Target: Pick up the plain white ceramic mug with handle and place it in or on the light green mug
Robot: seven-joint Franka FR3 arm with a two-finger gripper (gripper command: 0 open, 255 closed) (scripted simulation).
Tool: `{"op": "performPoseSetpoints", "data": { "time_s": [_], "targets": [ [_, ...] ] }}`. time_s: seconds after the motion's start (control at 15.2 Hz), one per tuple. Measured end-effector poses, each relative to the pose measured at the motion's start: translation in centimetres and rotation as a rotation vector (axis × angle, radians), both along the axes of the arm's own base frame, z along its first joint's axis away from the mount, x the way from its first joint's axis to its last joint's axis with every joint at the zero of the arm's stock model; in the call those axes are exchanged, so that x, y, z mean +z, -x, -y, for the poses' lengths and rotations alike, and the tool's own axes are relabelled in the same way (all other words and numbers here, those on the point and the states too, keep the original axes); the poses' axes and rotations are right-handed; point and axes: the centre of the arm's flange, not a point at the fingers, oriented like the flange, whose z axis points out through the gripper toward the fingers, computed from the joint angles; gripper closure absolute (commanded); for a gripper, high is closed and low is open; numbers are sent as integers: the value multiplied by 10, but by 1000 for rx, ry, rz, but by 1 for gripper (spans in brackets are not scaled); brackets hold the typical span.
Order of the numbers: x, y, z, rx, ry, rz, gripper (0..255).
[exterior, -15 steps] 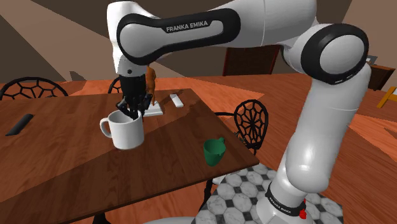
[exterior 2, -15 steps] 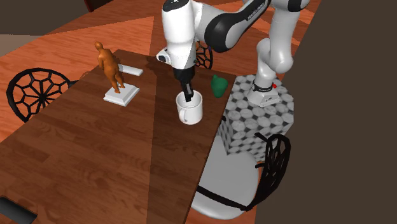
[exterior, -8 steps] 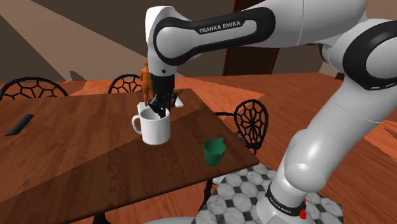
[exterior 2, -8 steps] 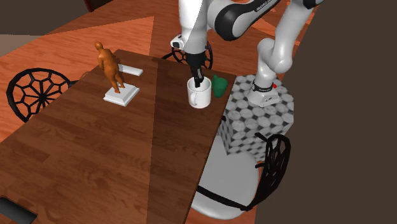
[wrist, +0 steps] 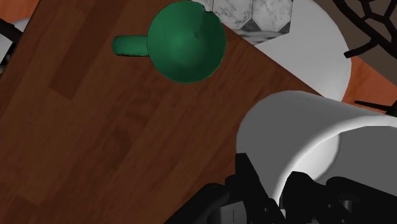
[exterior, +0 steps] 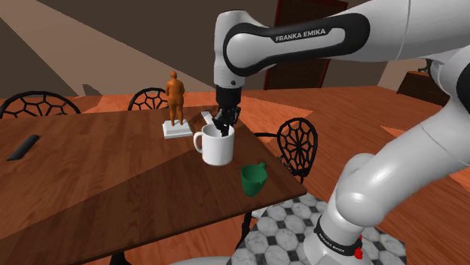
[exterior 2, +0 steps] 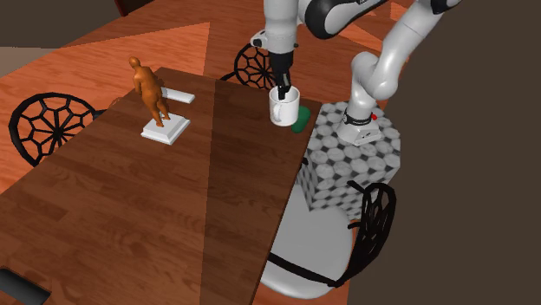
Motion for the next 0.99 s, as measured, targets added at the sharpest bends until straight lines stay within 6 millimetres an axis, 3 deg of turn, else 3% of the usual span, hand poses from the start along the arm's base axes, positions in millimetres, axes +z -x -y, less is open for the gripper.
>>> {"op": "performPoseSetpoints", "data": {
  "time_s": [0.66, 0.99],
  "targets": [
    [9, 77, 104, 0, 0, 0, 255],
    [-13, 86, 117, 1, -1, -1, 255]
  ]
}}
